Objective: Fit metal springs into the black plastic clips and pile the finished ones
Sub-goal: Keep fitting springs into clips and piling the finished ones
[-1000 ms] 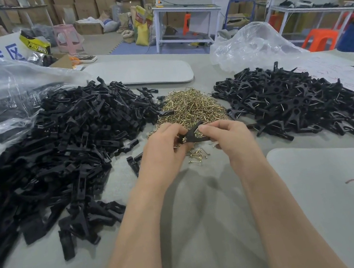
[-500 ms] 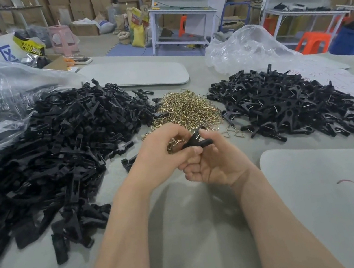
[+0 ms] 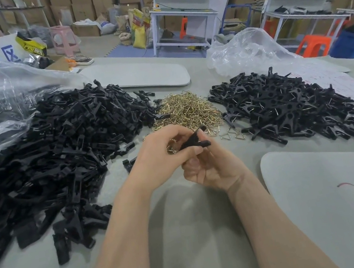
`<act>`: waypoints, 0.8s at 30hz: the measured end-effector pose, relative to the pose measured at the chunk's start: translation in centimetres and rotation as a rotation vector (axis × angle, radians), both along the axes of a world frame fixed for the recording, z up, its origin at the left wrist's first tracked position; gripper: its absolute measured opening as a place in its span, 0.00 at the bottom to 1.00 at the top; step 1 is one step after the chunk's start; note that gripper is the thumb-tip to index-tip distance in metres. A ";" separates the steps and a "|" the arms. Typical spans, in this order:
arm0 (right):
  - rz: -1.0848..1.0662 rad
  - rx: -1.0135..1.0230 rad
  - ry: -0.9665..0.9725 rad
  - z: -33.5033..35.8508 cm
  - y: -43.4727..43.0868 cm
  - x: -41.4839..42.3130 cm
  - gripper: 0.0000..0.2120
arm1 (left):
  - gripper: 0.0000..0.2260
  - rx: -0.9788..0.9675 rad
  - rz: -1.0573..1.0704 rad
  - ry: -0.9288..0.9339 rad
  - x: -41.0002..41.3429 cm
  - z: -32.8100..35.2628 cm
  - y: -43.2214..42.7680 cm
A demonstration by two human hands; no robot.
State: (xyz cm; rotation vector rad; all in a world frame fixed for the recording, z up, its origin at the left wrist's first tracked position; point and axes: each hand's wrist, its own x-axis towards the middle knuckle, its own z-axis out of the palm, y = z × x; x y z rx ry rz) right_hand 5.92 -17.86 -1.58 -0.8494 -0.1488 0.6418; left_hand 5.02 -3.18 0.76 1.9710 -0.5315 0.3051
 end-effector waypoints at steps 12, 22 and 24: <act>-0.792 -0.873 -0.372 3.8 -0.8 2.6 0.14 | 0.18 0.087 0.315 0.149 1.4 -1.1 0.4; -0.353 -1.372 -0.929 2.2 5.3 1.6 0.19 | 0.08 -0.993 0.870 0.174 1.0 0.7 3.1; -0.168 -1.574 -1.093 1.3 7.4 1.7 0.19 | 0.07 -0.549 0.915 0.119 0.8 0.5 3.7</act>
